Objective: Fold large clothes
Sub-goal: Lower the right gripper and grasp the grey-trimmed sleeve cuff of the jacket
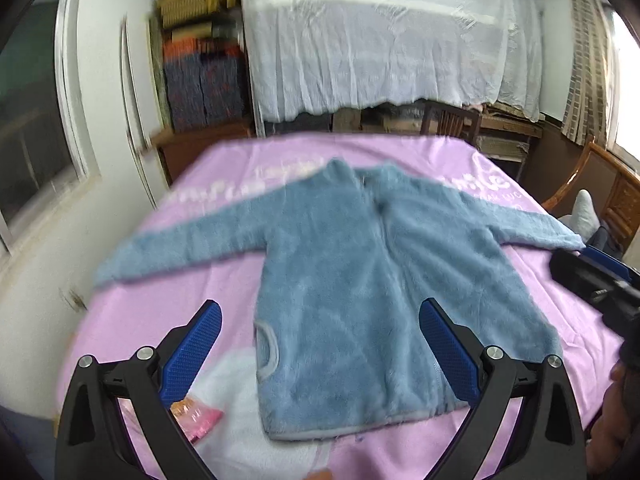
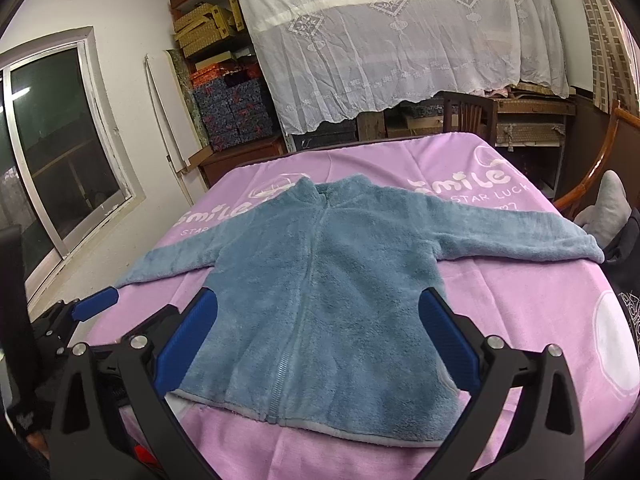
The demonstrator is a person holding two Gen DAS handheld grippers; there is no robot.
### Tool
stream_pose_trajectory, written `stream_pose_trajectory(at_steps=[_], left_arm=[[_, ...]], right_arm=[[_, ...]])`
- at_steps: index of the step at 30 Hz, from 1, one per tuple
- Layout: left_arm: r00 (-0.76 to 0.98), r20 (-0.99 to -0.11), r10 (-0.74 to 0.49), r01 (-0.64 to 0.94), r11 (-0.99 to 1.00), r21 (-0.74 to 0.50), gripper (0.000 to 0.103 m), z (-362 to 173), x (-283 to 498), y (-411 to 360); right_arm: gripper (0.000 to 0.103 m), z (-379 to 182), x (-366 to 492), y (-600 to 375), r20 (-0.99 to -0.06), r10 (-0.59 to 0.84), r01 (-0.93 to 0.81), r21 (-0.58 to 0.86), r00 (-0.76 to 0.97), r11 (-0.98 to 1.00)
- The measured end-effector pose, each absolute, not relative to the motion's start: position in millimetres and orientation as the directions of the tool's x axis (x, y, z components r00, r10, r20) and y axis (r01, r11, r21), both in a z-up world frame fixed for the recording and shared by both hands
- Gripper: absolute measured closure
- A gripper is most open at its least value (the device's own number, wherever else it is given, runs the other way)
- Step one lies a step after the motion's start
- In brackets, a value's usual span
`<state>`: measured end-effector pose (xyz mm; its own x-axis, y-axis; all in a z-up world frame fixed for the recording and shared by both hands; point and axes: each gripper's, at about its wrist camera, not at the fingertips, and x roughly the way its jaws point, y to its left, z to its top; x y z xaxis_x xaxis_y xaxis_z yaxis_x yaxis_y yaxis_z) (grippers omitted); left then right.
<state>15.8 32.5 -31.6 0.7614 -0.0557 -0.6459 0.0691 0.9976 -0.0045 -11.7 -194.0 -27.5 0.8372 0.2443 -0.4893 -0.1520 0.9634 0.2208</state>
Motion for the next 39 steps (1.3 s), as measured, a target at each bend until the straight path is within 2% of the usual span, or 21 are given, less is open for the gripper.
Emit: stream_pose_trajectory(at_steps=[5, 8, 10, 14, 15, 16, 19, 21, 23, 26, 29, 30, 31, 32, 33, 34, 36, 39], left_arm=[[0.622, -0.767, -0.160, 0.007, 0.980, -0.199, 0.004, -74, 38, 85], [0.557, -0.799, -0.225, -0.030, 0.956, -0.290, 0.005, -97, 45, 108], [0.544, -0.802, -0.248, -0.021, 0.951, -0.308, 0.007, -105, 47, 111], [0.550, -0.803, -0.230, 0.032, 0.966, -0.256, 0.014, -108, 48, 100], [0.538, -0.804, -0.254, 0.048, 0.961, -0.271, 0.020, -110, 50, 98], [0.520, -0.810, -0.272, 0.056, 0.957, -0.286, 0.033, -114, 51, 97], [0.522, -0.817, -0.245, 0.056, 0.966, -0.253, 0.053, -116, 53, 93], [0.517, -0.814, -0.265, 0.078, 0.962, -0.264, 0.058, -116, 51, 90], [0.506, -0.814, -0.285, 0.092, 0.956, -0.277, 0.058, -117, 52, 87], [0.522, -0.814, -0.255, 0.105, 0.966, -0.236, 0.058, -119, 52, 81], [0.528, -0.810, -0.256, 0.107, 0.966, -0.235, 0.059, -119, 50, 81], [0.533, -0.808, -0.251, 0.103, 0.967, -0.232, 0.072, -119, 49, 83], [0.531, -0.806, -0.264, 0.109, 0.964, -0.243, 0.091, -119, 48, 85], [0.529, -0.801, -0.280, 0.115, 0.959, -0.259, 0.091, -119, 47, 87], [0.538, -0.795, -0.281, 0.107, 0.958, -0.266, 0.092, -118, 45, 91], [0.547, -0.791, -0.273, 0.096, 0.960, -0.265, 0.093, -116, 43, 94], [0.560, -0.783, -0.271, 0.088, 0.959, -0.269, 0.093, -110, 37, 99], [0.548, -0.791, -0.271, 0.103, 0.961, -0.258, 0.093, -109, 32, 99]], right_arm=[[0.005, -51, -8, -228, -0.535, 0.214, -0.079, 0.264, 0.818, 0.961], [0.005, -70, -7, -250, -0.574, 0.216, -0.035, 0.309, 0.790, 0.950], [0.005, -85, -6, -262, -0.610, 0.231, -0.014, 0.338, 0.758, 0.941], [0.005, -111, -3, -281, -0.651, 0.266, 0.023, 0.400, 0.711, 0.916], [0.005, -111, -6, -284, -0.686, 0.253, 0.043, 0.383, 0.683, 0.923], [0.005, -114, -7, -287, -0.696, 0.265, 0.053, 0.399, 0.668, 0.915], [0.005, -118, -6, -291, -0.682, 0.321, 0.042, 0.458, 0.657, 0.888], [0.005, -122, -6, -290, -0.673, 0.320, 0.034, 0.457, 0.667, 0.889], [0.005, -123, -9, -288, -0.683, 0.303, 0.030, 0.430, 0.665, 0.902], [0.008, -128, -13, -287, -0.691, 0.305, 0.022, 0.421, 0.655, 0.907], [0.021, -130, -12, -283, -0.695, 0.324, 0.003, 0.425, 0.642, 0.905], [0.028, -131, -11, -280, -0.695, 0.328, -0.005, 0.423, 0.640, 0.906], [0.042, -131, -11, -277, -0.697, 0.333, -0.018, 0.418, 0.635, 0.908], [0.051, -133, -10, -273, -0.699, 0.337, -0.030, 0.412, 0.630, 0.911], [0.071, -134, -9, -268, -0.706, 0.338, -0.043, 0.400, 0.622, 0.915], [0.080, -134, -9, -266, -0.708, 0.328, -0.046, 0.386, 0.625, 0.921], [0.084, -130, -13, -267, -0.693, 0.331, -0.057, 0.387, 0.641, 0.920], [0.085, -124, -19, -270, -0.690, 0.327, -0.075, 0.368, 0.645, 0.927]])
